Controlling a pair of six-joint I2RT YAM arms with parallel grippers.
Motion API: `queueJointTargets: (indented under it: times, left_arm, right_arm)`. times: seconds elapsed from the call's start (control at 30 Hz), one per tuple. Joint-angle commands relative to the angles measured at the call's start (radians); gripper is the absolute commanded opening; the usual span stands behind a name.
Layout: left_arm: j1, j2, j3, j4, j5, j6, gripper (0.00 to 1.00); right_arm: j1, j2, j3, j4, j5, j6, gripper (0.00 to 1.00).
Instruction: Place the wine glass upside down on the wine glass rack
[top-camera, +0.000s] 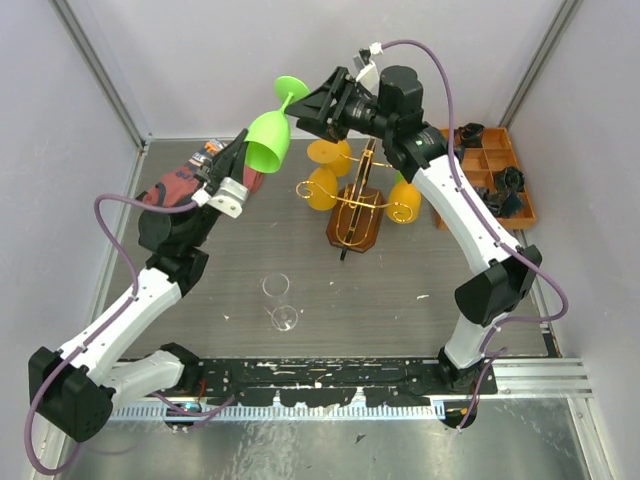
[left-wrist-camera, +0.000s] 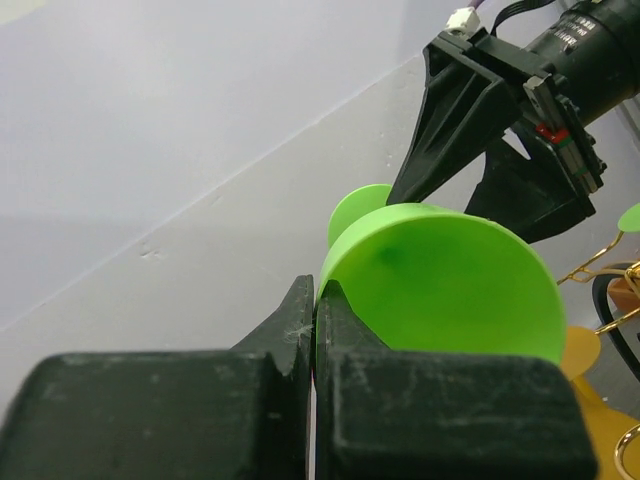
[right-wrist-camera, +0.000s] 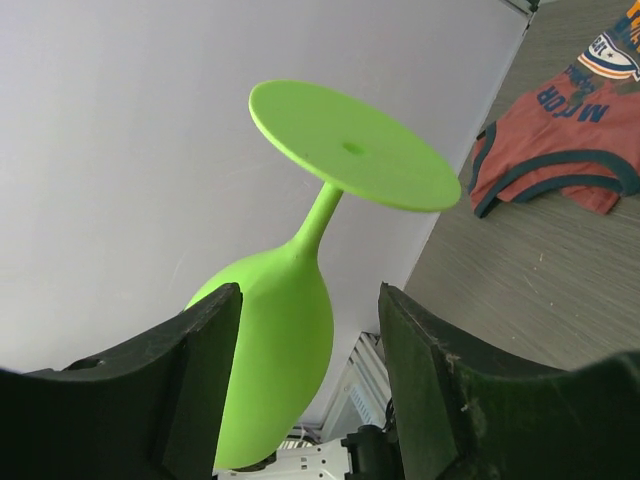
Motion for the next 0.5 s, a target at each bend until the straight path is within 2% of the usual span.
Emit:
queueJointTargets:
  times: [0.0,0.17,0.47]
  left_arm:
    - [-0.01,-0.014,-0.018,0.094,0.019,0.007,0.0]
    - [-0.02,-0.008,-0.025,0.109,0.024,-0.01,0.0]
    - [-0.024,0.015,-0.015,0.116,0.04,0.001,0.0]
  right_arm:
    - [-0.004,0.008,0.013,0.1,-0.017,0.048,0.62]
    - [-0.003,0.056,0.082,0.108,-0.025,0.064,0.62]
    - [-0.003,0.065,0.066,0.141,-0.01,0.079,0.55]
